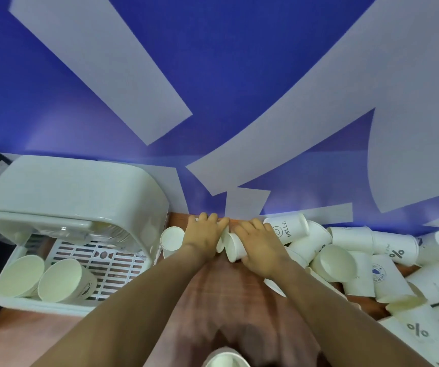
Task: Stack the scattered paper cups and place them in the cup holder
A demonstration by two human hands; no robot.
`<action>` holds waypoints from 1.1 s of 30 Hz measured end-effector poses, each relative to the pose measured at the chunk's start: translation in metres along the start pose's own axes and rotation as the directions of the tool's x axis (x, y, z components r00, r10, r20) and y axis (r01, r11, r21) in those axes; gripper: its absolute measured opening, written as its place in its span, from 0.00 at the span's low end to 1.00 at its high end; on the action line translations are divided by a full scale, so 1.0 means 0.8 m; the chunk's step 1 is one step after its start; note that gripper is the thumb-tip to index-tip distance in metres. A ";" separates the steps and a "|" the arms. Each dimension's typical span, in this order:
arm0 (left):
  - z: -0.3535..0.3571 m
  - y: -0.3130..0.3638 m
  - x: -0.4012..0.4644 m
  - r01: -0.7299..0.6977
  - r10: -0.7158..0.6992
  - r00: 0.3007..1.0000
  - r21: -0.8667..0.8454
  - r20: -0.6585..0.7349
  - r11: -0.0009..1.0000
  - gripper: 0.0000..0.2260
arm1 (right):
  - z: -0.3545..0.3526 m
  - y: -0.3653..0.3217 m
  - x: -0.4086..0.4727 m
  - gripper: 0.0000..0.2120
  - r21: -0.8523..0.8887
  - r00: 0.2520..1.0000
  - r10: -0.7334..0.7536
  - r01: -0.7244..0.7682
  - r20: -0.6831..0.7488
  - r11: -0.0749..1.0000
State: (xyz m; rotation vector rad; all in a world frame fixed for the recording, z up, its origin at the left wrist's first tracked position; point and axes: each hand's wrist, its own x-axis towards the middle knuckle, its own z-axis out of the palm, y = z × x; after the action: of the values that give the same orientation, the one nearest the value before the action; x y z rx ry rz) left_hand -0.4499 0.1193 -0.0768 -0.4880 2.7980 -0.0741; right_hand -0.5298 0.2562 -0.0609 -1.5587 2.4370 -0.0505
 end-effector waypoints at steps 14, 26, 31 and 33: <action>-0.096 -0.006 -0.102 -0.069 -0.119 0.963 -0.650 -0.240 0.757 0.35 | -0.121 -0.030 -0.091 0.40 0.209 0.931 0.278 -0.231 -0.237 0.950; -0.113 -0.092 -0.236 -0.088 -0.144 0.961 -0.756 -0.236 0.648 0.34 | -0.154 -0.150 -0.128 0.35 0.304 0.898 0.347 -0.262 -0.270 0.916; -0.108 -0.153 -0.286 -0.100 -0.138 0.958 -0.744 -0.252 0.661 0.34 | -0.151 -0.218 -0.121 0.35 0.308 0.896 0.364 -0.282 -0.253 0.909; -0.104 -0.181 -0.303 -0.102 -0.138 0.957 -0.740 -0.256 0.665 0.34 | -0.148 -0.248 -0.116 0.35 0.304 0.901 0.367 -0.291 -0.232 0.907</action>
State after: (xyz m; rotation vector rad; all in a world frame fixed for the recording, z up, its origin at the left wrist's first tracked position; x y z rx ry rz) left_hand -0.2108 0.0653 0.0858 -0.7283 3.0022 1.1532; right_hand -0.3431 0.2422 0.1034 -1.0667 2.7445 -0.5485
